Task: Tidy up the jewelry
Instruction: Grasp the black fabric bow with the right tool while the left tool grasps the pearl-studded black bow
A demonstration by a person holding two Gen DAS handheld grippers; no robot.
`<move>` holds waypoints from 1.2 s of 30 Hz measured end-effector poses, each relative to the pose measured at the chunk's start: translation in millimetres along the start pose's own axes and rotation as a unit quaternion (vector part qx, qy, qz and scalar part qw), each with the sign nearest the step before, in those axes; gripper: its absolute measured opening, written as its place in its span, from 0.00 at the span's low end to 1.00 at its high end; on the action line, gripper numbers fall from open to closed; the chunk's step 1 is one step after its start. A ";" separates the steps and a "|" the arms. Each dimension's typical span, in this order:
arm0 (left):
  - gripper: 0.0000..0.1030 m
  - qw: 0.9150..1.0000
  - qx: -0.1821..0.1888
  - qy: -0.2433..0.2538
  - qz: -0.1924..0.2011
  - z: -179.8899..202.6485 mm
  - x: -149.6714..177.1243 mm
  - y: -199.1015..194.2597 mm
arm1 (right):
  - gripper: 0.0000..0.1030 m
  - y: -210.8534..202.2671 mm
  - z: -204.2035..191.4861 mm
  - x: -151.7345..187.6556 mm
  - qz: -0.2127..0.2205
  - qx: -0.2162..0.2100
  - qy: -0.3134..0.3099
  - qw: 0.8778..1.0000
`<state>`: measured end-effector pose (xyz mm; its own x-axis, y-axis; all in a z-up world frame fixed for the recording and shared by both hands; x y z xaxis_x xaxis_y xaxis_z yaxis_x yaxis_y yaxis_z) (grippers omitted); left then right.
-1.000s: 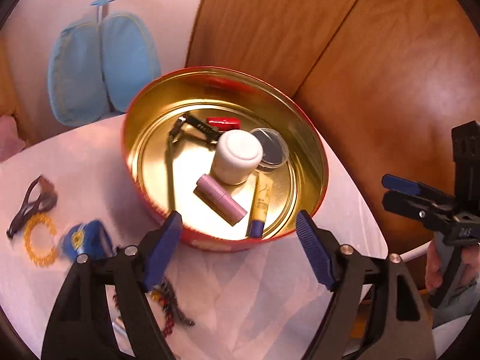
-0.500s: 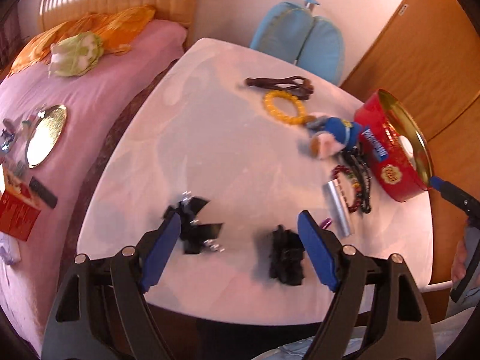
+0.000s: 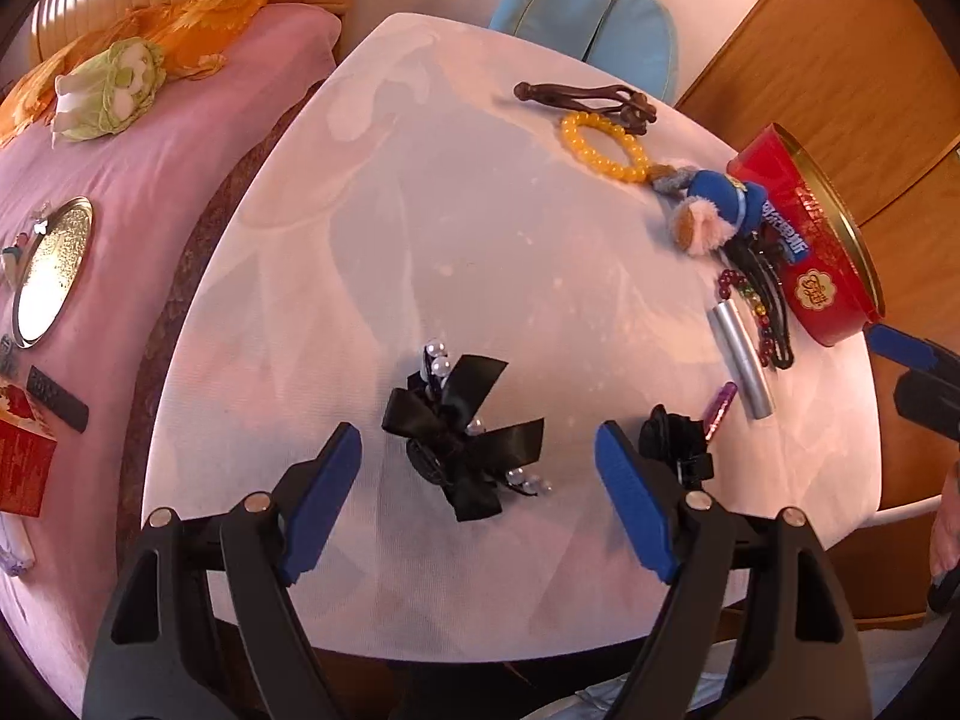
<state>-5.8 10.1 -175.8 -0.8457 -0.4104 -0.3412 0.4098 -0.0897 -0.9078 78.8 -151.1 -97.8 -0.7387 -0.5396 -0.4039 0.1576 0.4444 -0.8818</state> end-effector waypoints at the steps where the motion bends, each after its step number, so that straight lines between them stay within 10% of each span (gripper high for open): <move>1: 0.76 1.000 -0.011 -0.003 -0.004 -1.5 0.0 4.8 | 0.93 1.4 -2.1 1.5 -0.002 0.002 0.000 1.000; 4: 0.67 1.000 -0.025 0.003 0.001 0.3 -2.9 9.2 | 0.93 8.0 -10.9 5.2 -0.010 0.005 -0.006 1.000; 7: 0.25 0.999 -0.031 0.024 -0.004 2.4 -4.2 10.6 | 0.93 17.6 -22.3 12.7 -0.020 0.012 -0.024 0.999; 27: 0.25 1.000 0.017 0.020 0.017 -8.6 -15.1 -17.4 | 0.92 98.6 -61.2 40.9 -0.085 0.023 -0.124 0.988; 31: 0.25 1.000 0.016 0.017 0.018 -13.7 -17.8 -17.8 | 0.39 101.0 -64.0 41.5 -0.076 0.043 -0.161 0.983; 36: 0.25 0.999 0.018 0.019 0.021 -9.2 -23.4 -20.2 | 0.37 86.7 -58.9 34.9 -0.053 0.029 -0.152 0.987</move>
<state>2.6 29.9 -151.8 -0.8396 -0.3803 -0.3878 0.4563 -0.1064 -0.8834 28.0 -89.3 -174.1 -0.5239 -0.7738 -0.3560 0.1337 0.3380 -0.9316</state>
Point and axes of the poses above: each gripper's, at about its wrist camera, not at the fingertips, and y roughly the way its jaws point, z to its right, x to its underside, the point moved 10 cm from there along y, roughly the way its jaws point
